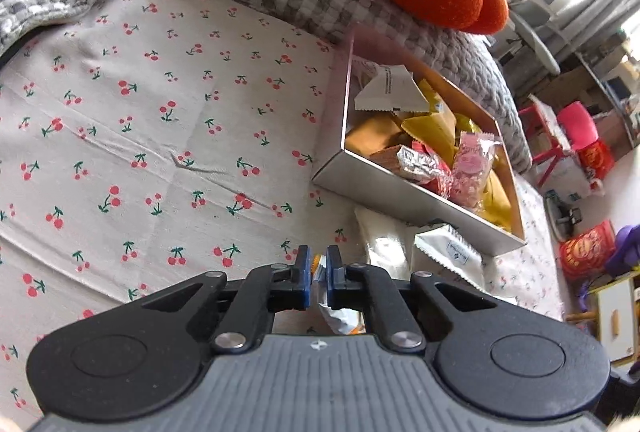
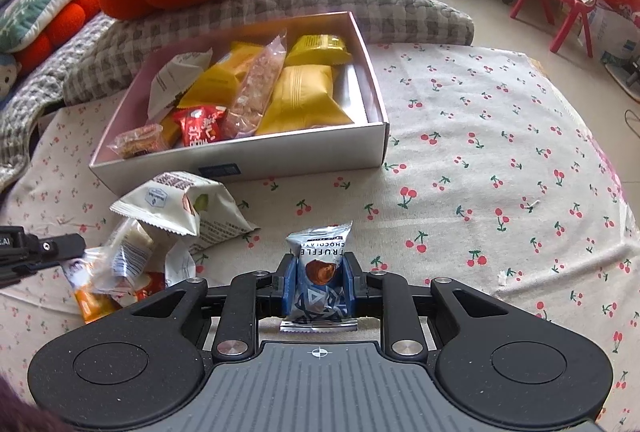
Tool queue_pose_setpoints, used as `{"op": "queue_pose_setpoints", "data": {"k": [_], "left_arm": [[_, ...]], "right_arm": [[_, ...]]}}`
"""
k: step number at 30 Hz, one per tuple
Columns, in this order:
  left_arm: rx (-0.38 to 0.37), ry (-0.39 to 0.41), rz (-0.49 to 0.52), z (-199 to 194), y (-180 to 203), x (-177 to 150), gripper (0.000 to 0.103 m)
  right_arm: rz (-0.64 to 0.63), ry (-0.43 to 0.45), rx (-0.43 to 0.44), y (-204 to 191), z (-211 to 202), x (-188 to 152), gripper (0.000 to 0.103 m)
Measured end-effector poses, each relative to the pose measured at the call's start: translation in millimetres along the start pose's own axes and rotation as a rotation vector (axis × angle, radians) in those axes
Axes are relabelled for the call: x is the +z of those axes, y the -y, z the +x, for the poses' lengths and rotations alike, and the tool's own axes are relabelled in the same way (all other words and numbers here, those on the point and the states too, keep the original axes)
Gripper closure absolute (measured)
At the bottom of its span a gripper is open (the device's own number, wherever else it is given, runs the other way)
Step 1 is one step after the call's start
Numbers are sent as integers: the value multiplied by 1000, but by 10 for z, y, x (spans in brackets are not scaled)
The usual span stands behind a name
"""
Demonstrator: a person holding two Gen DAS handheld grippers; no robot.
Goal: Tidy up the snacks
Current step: 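Carry the biscuit bag and truffle wrapper over the box with both tools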
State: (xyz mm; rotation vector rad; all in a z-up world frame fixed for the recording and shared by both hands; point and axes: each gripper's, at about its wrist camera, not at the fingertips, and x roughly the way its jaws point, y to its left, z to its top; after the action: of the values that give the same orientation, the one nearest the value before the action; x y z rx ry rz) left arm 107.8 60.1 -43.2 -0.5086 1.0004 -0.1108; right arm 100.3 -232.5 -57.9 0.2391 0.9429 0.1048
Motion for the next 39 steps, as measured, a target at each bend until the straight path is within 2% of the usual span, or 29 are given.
{"op": "queue_pose_setpoints", "data": {"k": [11, 14, 15, 16, 17, 18, 20, 21, 22, 23, 30, 33, 35, 38, 39], "left_arm": [[-47, 49, -15, -185, 1, 91, 103], [-58, 21, 7, -166, 8, 102, 103], [-61, -6, 21, -135, 12, 103, 100], [-38, -34, 45, -105, 24, 95, 91], [13, -54, 69, -73, 40, 78, 85], [61, -55, 92, -50, 54, 46, 77], [107, -53, 98, -14, 64, 12, 65], [109, -52, 84, -1, 67, 3, 51], [107, -47, 72, 7, 80, -7, 40], [120, -39, 69, 18, 108, -23, 39], [217, -71, 57, 196, 236, -112, 39], [259, -60, 70, 228, 289, -142, 34], [279, -50, 86, 234, 308, -165, 34], [315, -34, 117, 228, 339, -214, 46], [339, -26, 133, 225, 353, -230, 53]], "right_arm": [[51, 25, 38, 48, -99, 68, 81], [49, 27, 43, 28, -104, 74, 81], [45, 26, 43, 18, -106, 70, 81], [40, 25, 43, 8, -105, 65, 81], [37, 23, 43, 2, -104, 61, 81], [35, 21, 44, -4, -104, 57, 81], [31, 17, 47, -14, -98, 54, 81], [30, 16, 47, -16, -94, 54, 81], [30, 16, 47, -21, -92, 55, 81], [31, 16, 48, -21, -92, 54, 81], [20, 9, 44, -40, -68, 41, 81], [19, 4, 38, -18, -57, 32, 81], [18, 1, 36, -2, -52, 25, 81], [18, -1, 36, 16, -57, 20, 81], [18, 0, 36, 20, -60, 20, 81]]}}
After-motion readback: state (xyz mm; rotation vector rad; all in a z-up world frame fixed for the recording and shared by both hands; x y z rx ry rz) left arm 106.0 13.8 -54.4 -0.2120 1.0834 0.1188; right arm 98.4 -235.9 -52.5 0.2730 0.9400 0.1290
